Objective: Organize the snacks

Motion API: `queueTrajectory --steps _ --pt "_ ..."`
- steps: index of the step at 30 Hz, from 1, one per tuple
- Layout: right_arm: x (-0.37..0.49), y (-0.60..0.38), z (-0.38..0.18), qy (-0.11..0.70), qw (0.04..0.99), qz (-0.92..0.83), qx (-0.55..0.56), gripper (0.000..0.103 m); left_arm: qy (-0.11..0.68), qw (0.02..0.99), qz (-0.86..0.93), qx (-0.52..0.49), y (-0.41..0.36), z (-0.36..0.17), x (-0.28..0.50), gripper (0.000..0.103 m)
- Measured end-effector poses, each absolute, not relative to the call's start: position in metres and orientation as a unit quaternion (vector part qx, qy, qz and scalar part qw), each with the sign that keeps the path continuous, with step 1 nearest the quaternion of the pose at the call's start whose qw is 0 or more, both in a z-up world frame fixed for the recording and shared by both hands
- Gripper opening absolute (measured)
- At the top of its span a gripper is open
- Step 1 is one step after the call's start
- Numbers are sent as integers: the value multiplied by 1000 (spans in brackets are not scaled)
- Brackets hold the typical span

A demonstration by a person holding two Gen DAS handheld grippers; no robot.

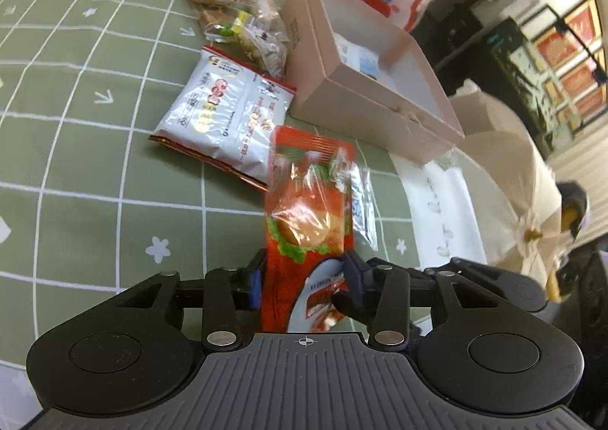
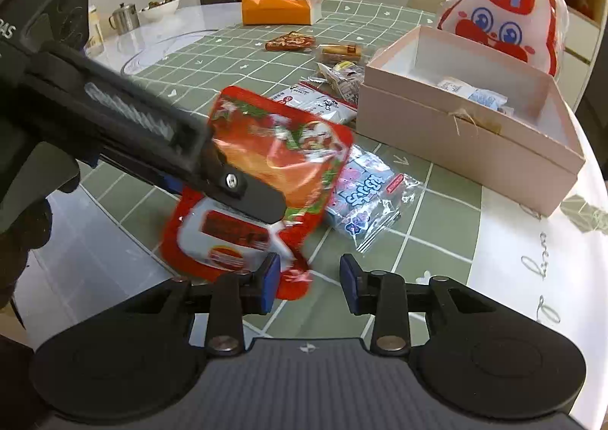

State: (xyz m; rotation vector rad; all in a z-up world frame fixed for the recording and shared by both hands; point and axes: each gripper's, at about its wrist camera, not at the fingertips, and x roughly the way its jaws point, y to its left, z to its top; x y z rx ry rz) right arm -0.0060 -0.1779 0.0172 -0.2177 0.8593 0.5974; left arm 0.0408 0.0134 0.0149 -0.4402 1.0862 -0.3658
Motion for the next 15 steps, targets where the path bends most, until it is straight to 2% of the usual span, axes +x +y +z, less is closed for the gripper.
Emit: queueTrajectory --steps 6,7,8,9,11,15 --pt "-16 -179 24 399 864 289 -107 36 525 802 -180 -222 14 14 42 36" --pt "-16 -182 27 397 866 286 -104 40 521 805 -179 -222 15 16 40 29" --pt "-15 -185 29 398 868 280 -100 43 517 808 -178 -221 18 19 38 29" --pt "-13 -189 31 399 871 271 -93 52 512 812 -175 -217 21 23 34 27" --pt "-6 -200 36 397 882 244 -76 59 505 826 -160 -193 25 32 28 27" --pt "18 -219 41 404 894 190 -39 59 496 839 -138 -177 37 42 20 26"
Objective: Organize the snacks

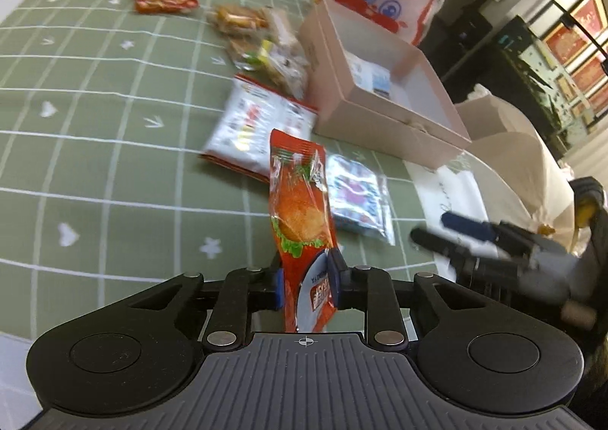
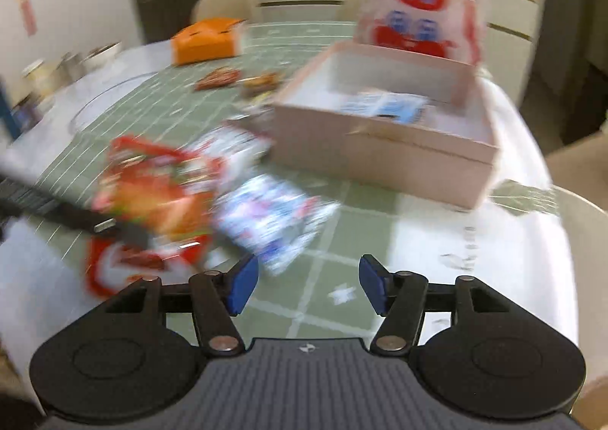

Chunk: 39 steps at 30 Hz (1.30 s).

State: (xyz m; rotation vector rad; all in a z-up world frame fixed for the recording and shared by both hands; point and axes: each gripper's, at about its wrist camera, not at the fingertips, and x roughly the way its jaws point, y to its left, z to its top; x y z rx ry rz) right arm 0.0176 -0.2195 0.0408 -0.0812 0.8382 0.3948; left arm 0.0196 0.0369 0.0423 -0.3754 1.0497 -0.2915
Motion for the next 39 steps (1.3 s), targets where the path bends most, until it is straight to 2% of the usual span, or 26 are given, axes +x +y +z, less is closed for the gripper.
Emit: queueTrajectory --steps 5,7,8,15,19,22,23,25,28,33,35,36,37,39 --pt "55 -230 35 412 902 126 -36 58 496 839 -114 -190 48 44 13 26" --pt "66 -230 31 417 901 111 -41 50 494 842 -108 -187 49 48 9 25" --pt "68 -229 29 421 899 116 -37 50 494 843 -107 -185 50 50 7 25" --pt "43 -206 36 436 860 263 -28 50 496 842 -85 -193 61 49 2 25" --pt "38 -191 52 382 868 302 -100 66 498 843 -80 -188 59 50 0 25" --pt "60 -189 53 372 879 282 -97 65 498 844 -78 -180 55 54 -2 25" --pt "71 -190 49 384 882 258 -85 63 499 845 -77 -177 53 54 -3 25" --pt "91 -192 40 414 882 215 -65 41 501 844 -76 -174 52 55 -5 25" --pt "102 -197 26 439 875 198 -53 38 504 842 -75 -176 50 54 -7 25" --pt "74 -206 26 457 851 249 -63 38 501 842 -69 -190 52 52 -11 25" --pt "62 -209 29 462 843 269 -59 39 497 842 -64 -200 53 51 -13 25" --pt "59 -212 31 462 842 272 -53 42 495 842 -61 -206 54 50 -15 25" --pt "56 -214 33 462 842 275 -42 51 492 842 -57 -212 55 49 -17 25" --pt "54 -214 37 453 844 286 -21 62 486 843 -50 -226 56 47 -21 25"
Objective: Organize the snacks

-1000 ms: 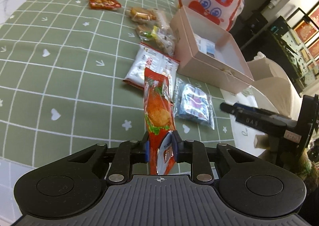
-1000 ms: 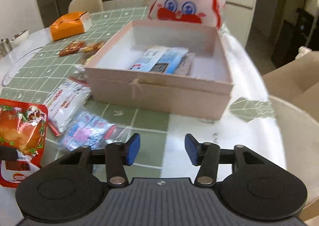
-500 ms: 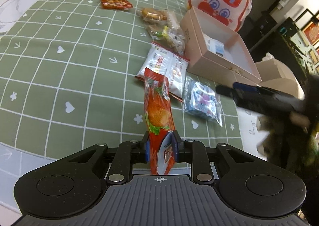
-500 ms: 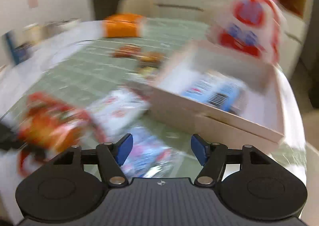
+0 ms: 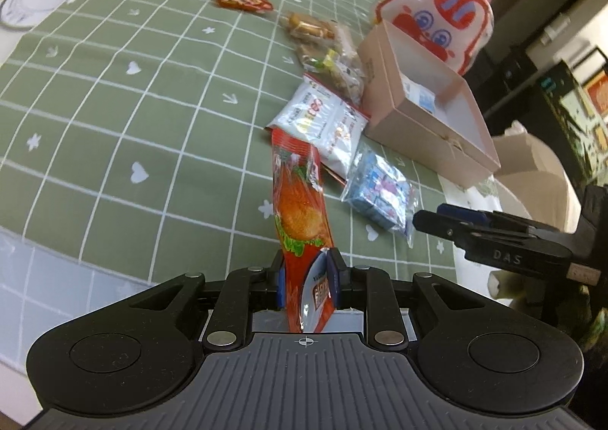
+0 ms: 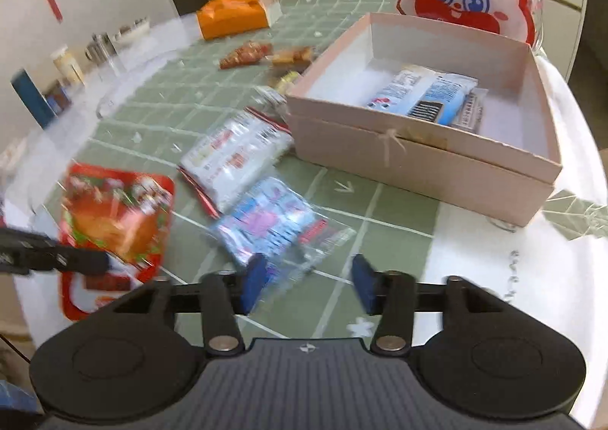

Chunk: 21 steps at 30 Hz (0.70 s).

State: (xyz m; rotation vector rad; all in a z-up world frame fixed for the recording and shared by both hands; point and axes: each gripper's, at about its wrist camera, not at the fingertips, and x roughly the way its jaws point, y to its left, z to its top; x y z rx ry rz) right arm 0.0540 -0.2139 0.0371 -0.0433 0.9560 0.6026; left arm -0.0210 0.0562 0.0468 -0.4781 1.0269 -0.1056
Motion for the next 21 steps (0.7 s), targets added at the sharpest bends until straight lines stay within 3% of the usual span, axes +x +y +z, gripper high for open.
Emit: queueTrajectory --steps 8,11,21 --pt "65 -157 33 411 821 357 -172 66 455 847 -11 -275 58 40 -35 25" --pt "73 -151 25 404 813 364 -207 75 441 848 3 -293 56 38 -41 25" --pt "59 -150 26 461 776 389 -183 76 426 844 10 -326 61 31 -52 25"
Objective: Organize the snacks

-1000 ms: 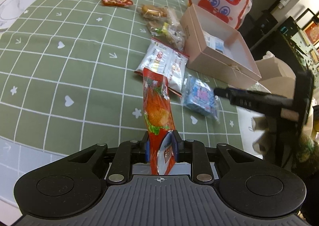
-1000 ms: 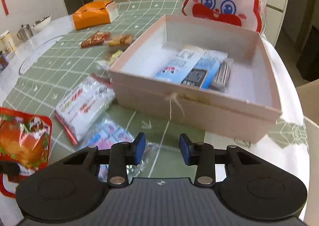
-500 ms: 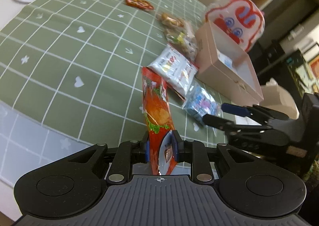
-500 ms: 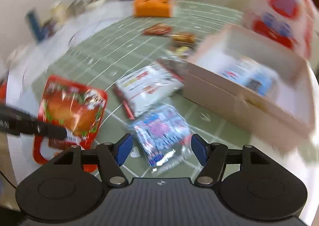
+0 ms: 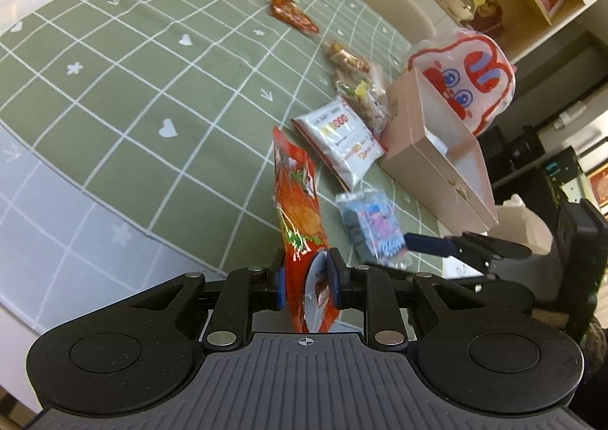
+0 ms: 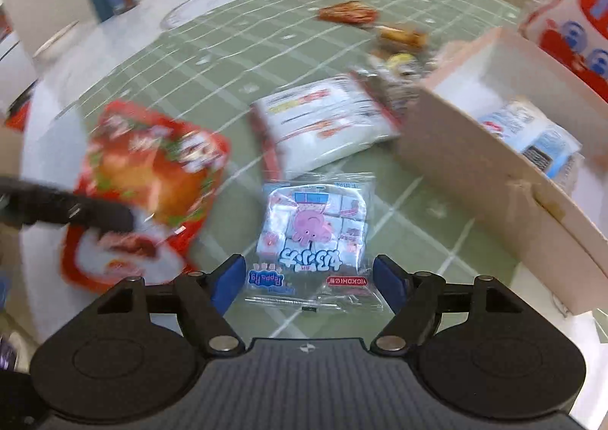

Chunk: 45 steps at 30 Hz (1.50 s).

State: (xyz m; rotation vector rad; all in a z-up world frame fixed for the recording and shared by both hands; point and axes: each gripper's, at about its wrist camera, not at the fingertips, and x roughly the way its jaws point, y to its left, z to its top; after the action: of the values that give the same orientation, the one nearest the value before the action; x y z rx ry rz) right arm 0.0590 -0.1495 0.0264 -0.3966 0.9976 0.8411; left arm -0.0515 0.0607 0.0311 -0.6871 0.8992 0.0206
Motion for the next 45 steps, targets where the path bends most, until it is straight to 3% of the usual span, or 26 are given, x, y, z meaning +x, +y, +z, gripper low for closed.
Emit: queueTrajectory --steps 5,10,12,13,21,25,28,29,31,39,45 --pt "56 -137 27 420 805 362 -213 75 428 845 17 -320 66 33 -53 25" --pt "69 -128 19 440 810 343 -180 75 433 845 8 -314 67 34 -50 25" --pt "66 -128 22 443 808 342 -183 62 435 844 5 -313 68 33 -48 25" --pt "64 -130 23 446 807 342 -180 61 436 844 2 -311 69 33 -47 25" --pt "35 -162 28 498 806 298 -118 63 456 834 -31 -309 72 30 -41 25" --pt "17 -157 22 466 820 297 -146 74 472 829 -45 -296 73 30 -34 26" --pt "19 -154 20 451 836 282 -135 74 486 824 -58 -287 72 31 -28 26" --pt "20 -153 20 450 836 281 -138 73 490 823 -63 -281 71 32 -26 26" --pt "18 -152 21 449 835 285 -144 62 498 821 -75 -268 68 34 -22 26" --pt "10 -190 38 461 850 238 -89 59 519 815 -149 -211 45 44 -13 23" --pt "10 -225 92 408 887 202 -80 59 486 831 -214 -166 20 88 12 21"
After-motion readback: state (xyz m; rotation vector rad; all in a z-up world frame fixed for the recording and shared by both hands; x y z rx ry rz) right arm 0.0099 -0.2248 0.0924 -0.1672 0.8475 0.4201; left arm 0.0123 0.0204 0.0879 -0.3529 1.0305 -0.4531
